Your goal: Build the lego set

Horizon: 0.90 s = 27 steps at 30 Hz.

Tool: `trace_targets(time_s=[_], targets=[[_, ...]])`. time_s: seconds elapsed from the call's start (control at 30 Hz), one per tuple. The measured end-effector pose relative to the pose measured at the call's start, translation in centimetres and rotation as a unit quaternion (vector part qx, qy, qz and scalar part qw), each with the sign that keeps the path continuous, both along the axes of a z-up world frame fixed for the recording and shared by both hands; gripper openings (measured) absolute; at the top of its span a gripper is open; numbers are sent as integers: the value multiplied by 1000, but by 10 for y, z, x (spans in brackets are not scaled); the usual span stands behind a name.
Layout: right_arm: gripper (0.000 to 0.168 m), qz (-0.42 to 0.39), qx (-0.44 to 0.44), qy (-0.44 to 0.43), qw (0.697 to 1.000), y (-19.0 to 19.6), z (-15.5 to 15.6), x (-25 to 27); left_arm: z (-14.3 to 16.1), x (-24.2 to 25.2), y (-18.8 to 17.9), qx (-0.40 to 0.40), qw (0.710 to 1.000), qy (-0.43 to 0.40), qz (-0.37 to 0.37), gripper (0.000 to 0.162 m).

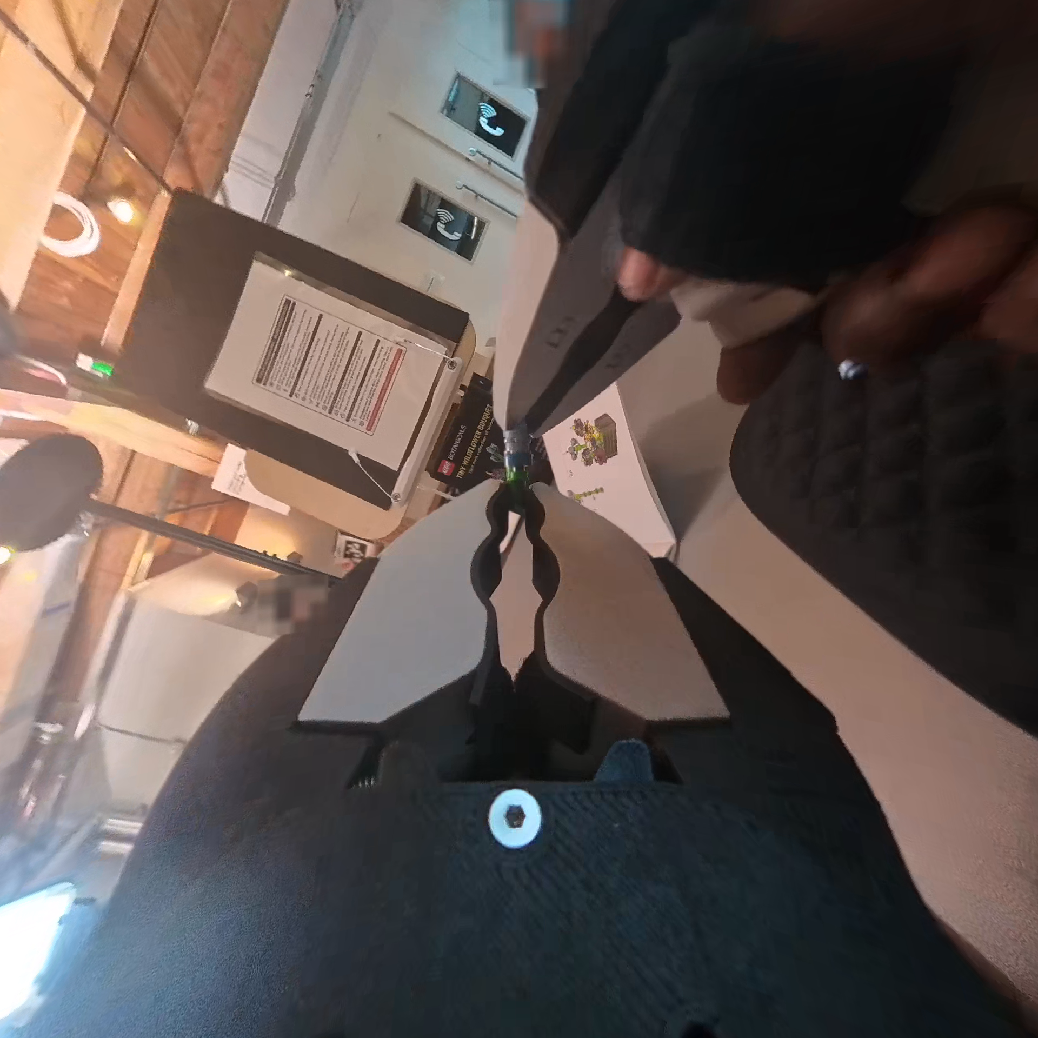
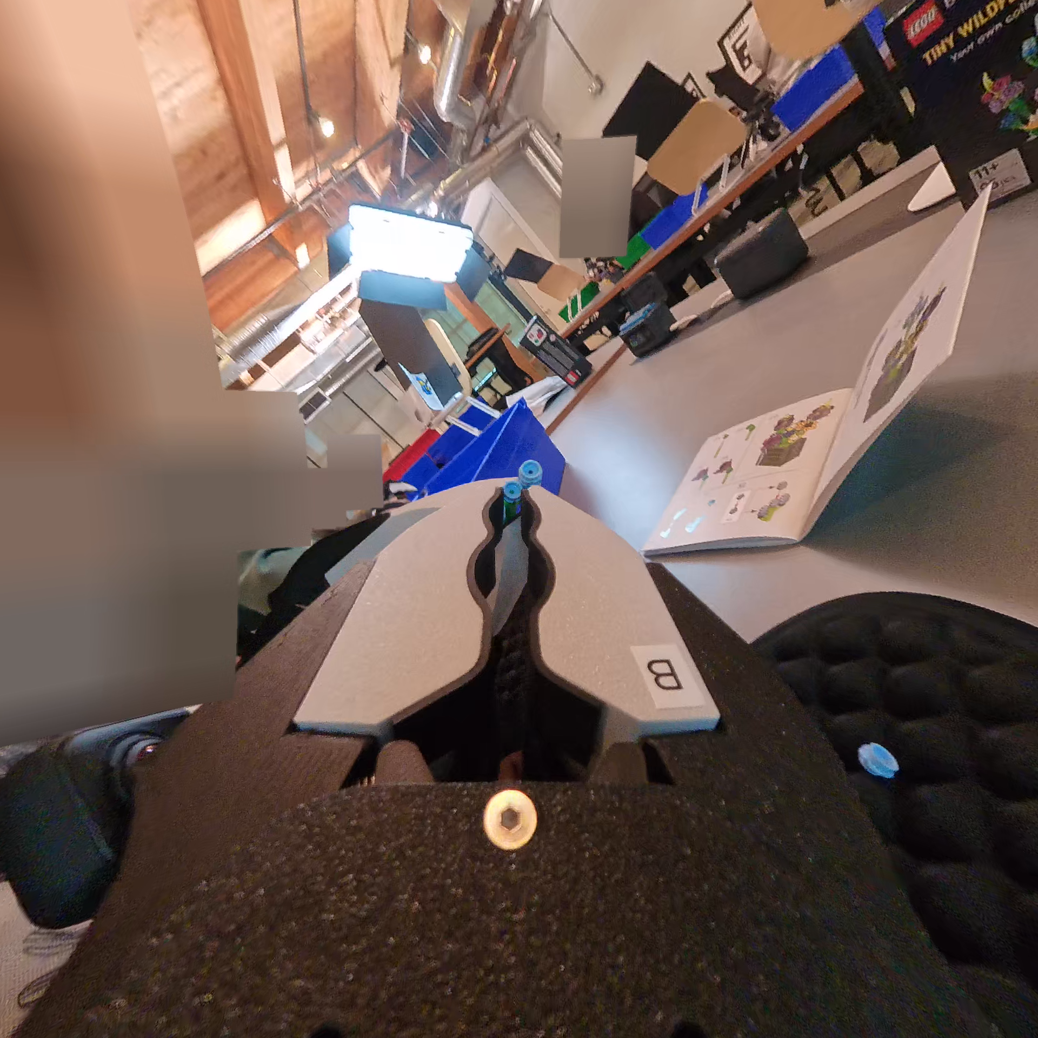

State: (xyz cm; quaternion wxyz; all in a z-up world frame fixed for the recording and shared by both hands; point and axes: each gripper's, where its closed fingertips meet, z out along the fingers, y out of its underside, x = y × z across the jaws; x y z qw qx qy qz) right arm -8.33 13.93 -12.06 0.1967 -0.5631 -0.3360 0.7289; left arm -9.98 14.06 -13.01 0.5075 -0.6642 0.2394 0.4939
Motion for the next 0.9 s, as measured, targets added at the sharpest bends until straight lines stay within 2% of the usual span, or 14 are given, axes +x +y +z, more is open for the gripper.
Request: trace_targets(time_s=[0.13,0.3,0.77,0.9], targets=[[6,26,14,-32,999,-1,-8,2,-6,2,0,-23,1000,10,-16,5],[5,6,54,-58,997,1,-16,3,-16,1,2,-56,998,17,1,5],[5,47,42,-105,992,0,-33,5,-29,1,4,-91,996,13,-2,5],[5,75,32,-111,990,0,-34,7,-30,4,4,-91,995,22,-23,5]])
